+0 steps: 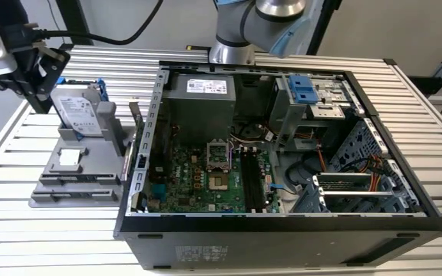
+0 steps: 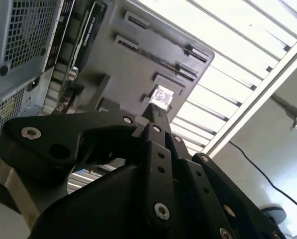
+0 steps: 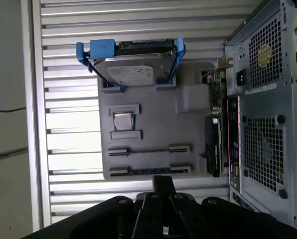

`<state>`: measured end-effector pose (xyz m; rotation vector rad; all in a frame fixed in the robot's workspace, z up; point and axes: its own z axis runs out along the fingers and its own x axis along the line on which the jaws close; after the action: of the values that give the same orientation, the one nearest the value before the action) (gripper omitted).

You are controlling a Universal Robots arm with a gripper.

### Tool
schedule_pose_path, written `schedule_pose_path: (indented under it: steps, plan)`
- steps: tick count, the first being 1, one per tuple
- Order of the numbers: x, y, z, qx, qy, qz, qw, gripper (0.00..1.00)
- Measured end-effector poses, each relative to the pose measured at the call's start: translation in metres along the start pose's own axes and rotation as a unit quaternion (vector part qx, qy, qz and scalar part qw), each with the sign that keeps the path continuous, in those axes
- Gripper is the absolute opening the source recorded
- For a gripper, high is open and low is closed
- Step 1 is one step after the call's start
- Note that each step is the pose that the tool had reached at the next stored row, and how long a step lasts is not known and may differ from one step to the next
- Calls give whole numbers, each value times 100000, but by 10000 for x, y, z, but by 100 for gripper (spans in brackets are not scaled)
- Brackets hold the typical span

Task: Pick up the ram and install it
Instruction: 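Reach for the ram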

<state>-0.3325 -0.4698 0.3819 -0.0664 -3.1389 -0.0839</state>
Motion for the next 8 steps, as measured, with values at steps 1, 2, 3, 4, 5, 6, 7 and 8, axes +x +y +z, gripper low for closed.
schedule_pose_path:
  steps: [1, 2, 3, 4, 5, 6, 7, 8]
  plan:
    - [0, 0, 1, 7, 30, -820, 99997, 0]
    - [1, -1, 3, 4, 66, -1529, 99988, 0]
    - [2, -2, 4, 10, 105, -2259, 99974, 0]
    - [4, -4, 6, -1, 114, -2780, 99961, 0]
    - [3, -14, 5, 1, 127, -2955, 99956, 0]
    - [3, -22, 2, -2, 128, -2968, 99956, 0]
    - [4, -36, -6, 8, 145, -2961, 99956, 0]
    - [2, -58, -13, 5, 142, -2960, 99956, 0]
